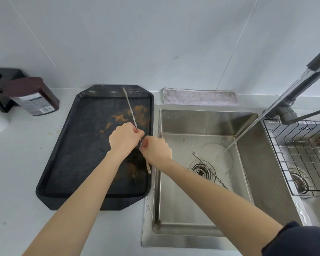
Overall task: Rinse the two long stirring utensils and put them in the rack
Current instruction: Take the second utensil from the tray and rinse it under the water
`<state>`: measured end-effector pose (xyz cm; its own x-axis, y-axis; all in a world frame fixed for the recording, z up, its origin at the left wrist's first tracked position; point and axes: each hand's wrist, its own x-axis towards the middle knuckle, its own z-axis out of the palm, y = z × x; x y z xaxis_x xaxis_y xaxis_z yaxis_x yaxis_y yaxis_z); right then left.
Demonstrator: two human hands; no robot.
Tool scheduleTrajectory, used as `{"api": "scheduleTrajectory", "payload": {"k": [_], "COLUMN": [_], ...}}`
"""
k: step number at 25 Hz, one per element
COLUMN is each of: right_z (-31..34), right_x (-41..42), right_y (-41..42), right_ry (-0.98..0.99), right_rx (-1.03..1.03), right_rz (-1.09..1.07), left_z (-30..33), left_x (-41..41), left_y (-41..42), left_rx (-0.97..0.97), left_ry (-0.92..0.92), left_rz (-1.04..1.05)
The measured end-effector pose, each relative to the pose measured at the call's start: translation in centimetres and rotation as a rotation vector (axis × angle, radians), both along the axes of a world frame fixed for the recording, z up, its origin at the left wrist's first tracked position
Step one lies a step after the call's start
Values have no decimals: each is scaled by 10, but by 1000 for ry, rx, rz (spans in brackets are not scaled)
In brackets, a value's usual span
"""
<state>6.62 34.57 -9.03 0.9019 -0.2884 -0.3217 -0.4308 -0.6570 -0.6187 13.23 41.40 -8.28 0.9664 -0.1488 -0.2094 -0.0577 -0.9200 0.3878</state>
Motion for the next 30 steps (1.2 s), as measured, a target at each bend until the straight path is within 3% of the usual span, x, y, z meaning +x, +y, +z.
{"api": "scheduleTrajectory", "payload": {"k": [13, 20, 30], "right_z": [7, -6, -33], "right_x": [-79, -137, -166], "right_y": [-98, -171, -233], "right_ry": [-155, -103, 17], "right_rx": [119, 131, 157], "right_rz": [-250, -313, -276], "left_z": [22, 22, 34], "left_x": [-69, -104, -111], "left_y": [-99, -171, -243], "left_rx": [-476, -644, -848], "left_ry": [-36, 95, 180], "left_rz": [-174, -249, -152]}}
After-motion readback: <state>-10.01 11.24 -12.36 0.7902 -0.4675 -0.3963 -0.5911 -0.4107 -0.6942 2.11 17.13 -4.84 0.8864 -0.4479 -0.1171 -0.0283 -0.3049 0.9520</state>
